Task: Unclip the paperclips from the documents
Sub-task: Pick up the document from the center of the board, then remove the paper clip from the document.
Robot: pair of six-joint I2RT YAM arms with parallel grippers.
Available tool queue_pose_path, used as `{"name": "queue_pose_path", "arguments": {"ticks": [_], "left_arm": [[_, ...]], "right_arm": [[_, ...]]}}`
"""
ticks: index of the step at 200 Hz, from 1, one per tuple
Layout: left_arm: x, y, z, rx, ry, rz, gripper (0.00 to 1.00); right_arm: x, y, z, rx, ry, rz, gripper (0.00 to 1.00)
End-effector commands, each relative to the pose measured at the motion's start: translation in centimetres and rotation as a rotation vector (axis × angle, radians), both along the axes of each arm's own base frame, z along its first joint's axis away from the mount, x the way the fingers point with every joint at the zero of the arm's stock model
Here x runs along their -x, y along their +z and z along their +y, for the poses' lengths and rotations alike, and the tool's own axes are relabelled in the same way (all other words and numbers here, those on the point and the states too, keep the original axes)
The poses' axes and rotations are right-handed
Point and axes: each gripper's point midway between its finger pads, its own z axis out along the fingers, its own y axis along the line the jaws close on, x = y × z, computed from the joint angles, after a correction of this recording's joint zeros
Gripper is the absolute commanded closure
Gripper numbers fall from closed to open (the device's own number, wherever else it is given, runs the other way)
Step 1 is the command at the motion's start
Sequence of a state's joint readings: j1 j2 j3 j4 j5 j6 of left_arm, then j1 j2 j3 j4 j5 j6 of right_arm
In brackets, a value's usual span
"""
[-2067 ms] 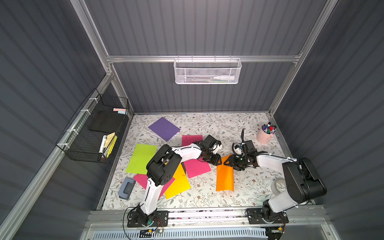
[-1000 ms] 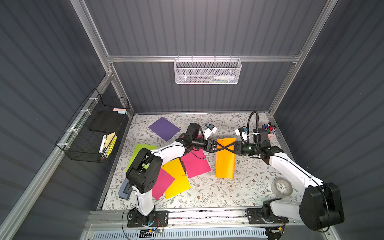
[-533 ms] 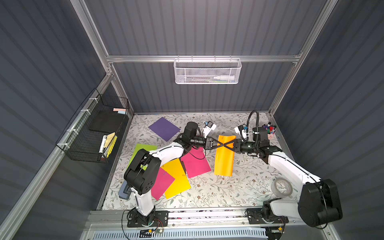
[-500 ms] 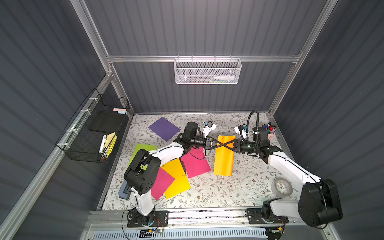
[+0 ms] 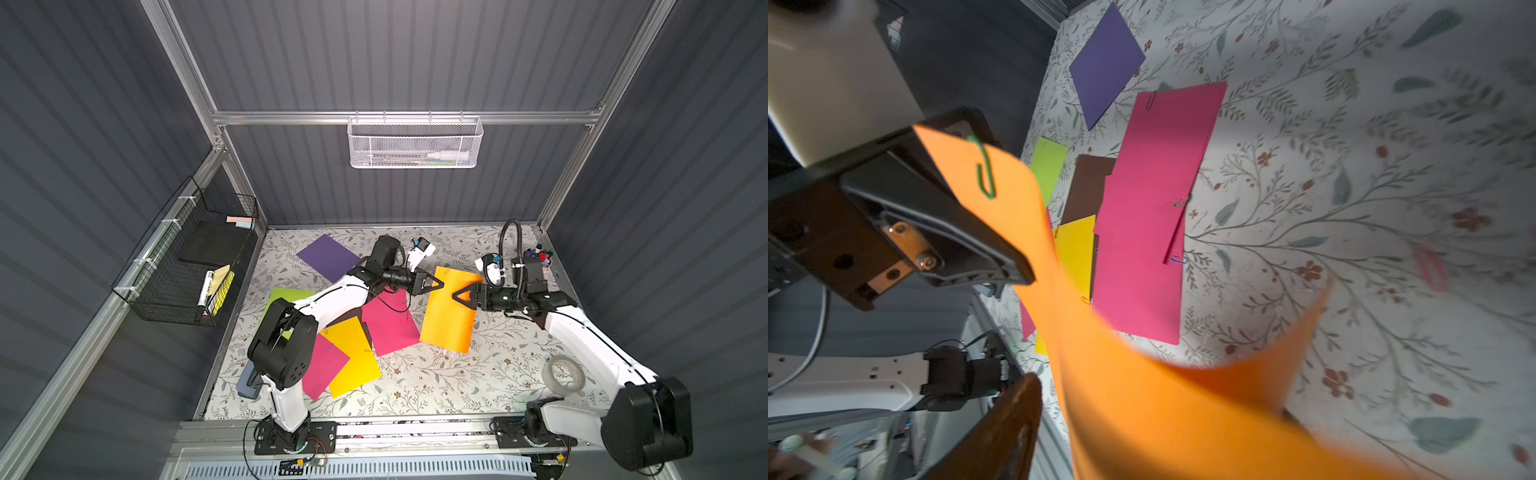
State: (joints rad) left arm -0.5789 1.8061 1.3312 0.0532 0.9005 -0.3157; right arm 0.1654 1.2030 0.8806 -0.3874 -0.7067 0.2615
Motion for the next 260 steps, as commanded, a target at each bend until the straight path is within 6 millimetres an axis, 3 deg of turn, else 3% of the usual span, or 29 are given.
{"name": "queue_pose_path", "arguments": {"ticks": [1,21,24,32,79,111,140,167,199,226,260], "left_arm": [[0.2,-0.2,1.0,-0.105,-0.005,-0.082,1.0],[0.5,-1.4,1.4,-0.156,-0.026,-0.088,1.0],[0.2,-0.2,1.2,-0.143,-0.028,-0.115,1.0],[0.3,-0.1,1.2,-0.147,-0.039,-0.124,1.0],[1.6,1.2,1.0,-0.123,-0.135,-0.199,1.0],[2.7,1.5,0.9,-0.139,-0.194,-0.236,1.0],[3.5,1.5,0.5,-0.136,-0.22,-0.244,1.0],[3.9,1.5,0.4,-0.134,-0.236,-0.248,1.0],[4.1,1.9,0.4,-0.128,-0.245,-0.256,1.0],[4.5,2.1,0.4,-0.116,-0.261,-0.259,1.0],[4.6,2.3,0.5,-0.109,-0.265,-0.262,1.0]], "right_arm": [[0.5,1.3,-2.4,0.148,0.0,-0.11,0.2],[0.5,3.0,-3.4,0.179,-0.001,-0.171,0.18],[0.5,3.2,-3.5,0.181,0.002,-0.183,0.17],[0.4,4.1,-3.4,0.179,0.01,-0.214,0.17],[-0.5,8.6,-1.0,0.051,0.15,-0.447,0.19],[-0.6,10.3,1.1,-0.064,0.316,-0.515,0.25],[-1.0,10.3,2.9,-0.23,0.484,-0.509,0.33],[-0.7,10.1,3.9,-0.279,0.566,-0.491,0.47],[0.1,9.6,4.3,-0.305,0.614,-0.478,0.52],[0.3,8.1,4.5,-0.281,0.603,-0.443,0.58],[-0.2,5.9,4.2,-0.229,0.56,-0.398,0.6]]}}
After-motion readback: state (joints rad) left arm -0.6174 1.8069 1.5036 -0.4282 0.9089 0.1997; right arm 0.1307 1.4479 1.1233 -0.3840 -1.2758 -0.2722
